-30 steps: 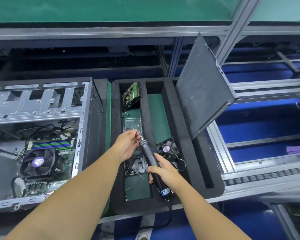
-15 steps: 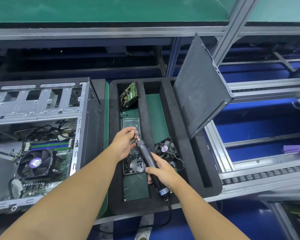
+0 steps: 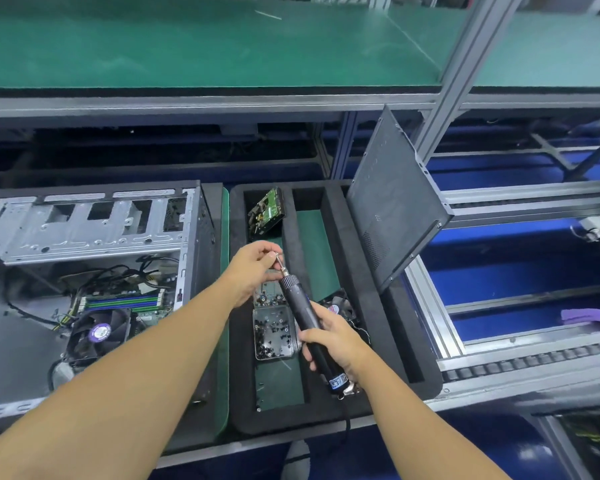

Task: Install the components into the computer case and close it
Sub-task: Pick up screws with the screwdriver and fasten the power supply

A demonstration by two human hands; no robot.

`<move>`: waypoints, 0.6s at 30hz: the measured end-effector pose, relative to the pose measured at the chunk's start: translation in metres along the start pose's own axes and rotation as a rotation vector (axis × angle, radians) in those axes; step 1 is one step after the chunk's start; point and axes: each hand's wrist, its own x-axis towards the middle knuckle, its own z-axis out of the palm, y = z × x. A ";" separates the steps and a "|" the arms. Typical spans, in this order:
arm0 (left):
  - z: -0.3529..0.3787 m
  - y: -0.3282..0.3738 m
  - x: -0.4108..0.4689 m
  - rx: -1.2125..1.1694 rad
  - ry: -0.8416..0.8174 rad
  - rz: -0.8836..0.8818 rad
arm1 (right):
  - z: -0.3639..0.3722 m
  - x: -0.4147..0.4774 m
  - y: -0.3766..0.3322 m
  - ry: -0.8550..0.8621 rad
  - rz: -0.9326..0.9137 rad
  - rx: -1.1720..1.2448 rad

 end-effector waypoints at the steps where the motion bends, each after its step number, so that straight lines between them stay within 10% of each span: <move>1: -0.005 0.008 -0.003 0.034 -0.023 0.027 | 0.003 -0.004 -0.005 -0.007 -0.008 0.010; 18: -0.147 0.061 -0.090 0.177 -0.316 0.246 | 0.177 -0.068 -0.023 0.175 -0.084 0.043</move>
